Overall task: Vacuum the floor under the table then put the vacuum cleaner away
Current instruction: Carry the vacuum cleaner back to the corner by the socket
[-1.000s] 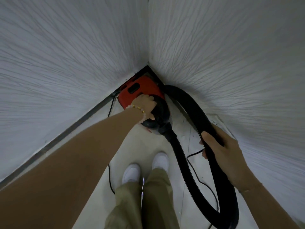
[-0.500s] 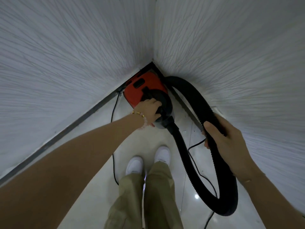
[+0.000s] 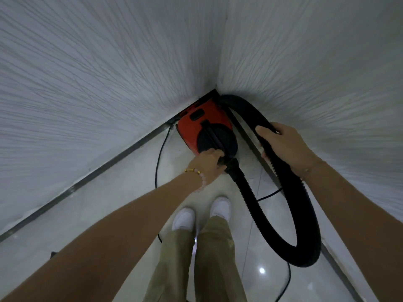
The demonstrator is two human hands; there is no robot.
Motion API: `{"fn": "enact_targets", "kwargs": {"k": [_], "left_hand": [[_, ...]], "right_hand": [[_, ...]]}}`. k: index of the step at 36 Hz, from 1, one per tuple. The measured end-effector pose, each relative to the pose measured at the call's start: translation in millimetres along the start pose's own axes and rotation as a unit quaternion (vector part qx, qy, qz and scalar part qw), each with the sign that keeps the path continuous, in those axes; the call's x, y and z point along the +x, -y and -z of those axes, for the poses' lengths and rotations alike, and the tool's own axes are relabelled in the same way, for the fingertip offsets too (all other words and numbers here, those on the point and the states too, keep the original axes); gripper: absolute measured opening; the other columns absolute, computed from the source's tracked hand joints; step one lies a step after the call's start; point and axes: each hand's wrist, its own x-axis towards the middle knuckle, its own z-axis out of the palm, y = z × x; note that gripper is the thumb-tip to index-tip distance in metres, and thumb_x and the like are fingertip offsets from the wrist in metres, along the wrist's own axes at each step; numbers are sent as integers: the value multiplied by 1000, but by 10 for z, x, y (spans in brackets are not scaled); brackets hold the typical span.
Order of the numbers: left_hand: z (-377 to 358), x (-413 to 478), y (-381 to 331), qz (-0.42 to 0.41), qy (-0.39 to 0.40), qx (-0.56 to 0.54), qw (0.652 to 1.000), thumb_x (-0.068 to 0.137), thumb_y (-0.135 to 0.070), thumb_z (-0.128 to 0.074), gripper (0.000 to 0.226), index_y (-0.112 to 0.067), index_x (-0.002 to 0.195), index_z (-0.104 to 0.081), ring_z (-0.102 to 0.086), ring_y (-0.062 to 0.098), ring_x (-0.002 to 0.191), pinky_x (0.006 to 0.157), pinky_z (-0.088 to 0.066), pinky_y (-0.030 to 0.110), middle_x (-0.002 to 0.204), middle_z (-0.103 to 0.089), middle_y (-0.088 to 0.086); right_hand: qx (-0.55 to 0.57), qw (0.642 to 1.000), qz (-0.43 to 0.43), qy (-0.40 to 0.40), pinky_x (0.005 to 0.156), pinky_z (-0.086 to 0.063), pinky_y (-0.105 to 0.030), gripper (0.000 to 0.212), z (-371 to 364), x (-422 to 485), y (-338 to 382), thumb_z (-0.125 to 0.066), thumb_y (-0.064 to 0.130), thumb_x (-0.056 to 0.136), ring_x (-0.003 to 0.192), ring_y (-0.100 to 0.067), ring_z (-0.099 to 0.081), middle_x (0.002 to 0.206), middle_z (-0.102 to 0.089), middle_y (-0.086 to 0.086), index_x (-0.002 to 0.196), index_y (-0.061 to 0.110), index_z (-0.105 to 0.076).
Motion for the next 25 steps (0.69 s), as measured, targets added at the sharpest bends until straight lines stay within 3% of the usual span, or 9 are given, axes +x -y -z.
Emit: {"fn": "enact_targets", "kwargs": {"k": [2, 5, 11, 18, 25], "left_hand": [[47, 119, 78, 8, -1, 35, 999, 95, -24, -49, 43, -7, 134, -45, -46, 31, 123, 101, -40, 40, 133, -48, 15], [100, 295, 154, 18, 3, 110, 994, 96, -28, -47, 58, -9, 147, -27, -26, 29, 139, 114, -26, 38, 153, -26, 11], [1, 540, 269, 23, 27, 247, 968, 98, -36, -42, 70, -17, 151, -1, 3, 24, 147, 119, -7, 41, 160, 6, 2], [-108, 531, 377, 5, 20, 290, 957, 97, -32, -42, 75, -17, 150, 10, 10, 24, 147, 119, -6, 43, 159, 17, 2], [-68, 549, 377, 1, 30, 314, 949, 95, -29, -48, 81, -17, 150, 11, 9, 25, 147, 120, -11, 42, 159, 16, 4]], "right_hand": [[7, 1000, -17, 4, 55, -49, -23, 19, -9, 110, 5, -58, 36, 93, 56, -10, -58, 72, -63, -1, 95, 18, -65], [16, 999, -25, 14, 43, -46, -17, 20, -41, 260, -8, -58, 32, 93, 41, -6, -54, 66, -60, -3, 81, 17, -62], [-2, 999, -2, 54, 47, -50, -18, 23, -111, 484, -65, -56, 33, 95, 47, -7, -57, 72, -62, -4, 96, 11, -63], [-15, 998, 12, 57, 47, -47, -24, 20, -153, 673, -34, -55, 35, 94, 52, -14, -57, 70, -62, -3, 96, 15, -60], [-30, 996, 5, 81, 52, -49, -22, 30, -9, 608, -46, -53, 37, 95, 59, -15, -59, 72, -63, -5, 95, 8, -63]]}}
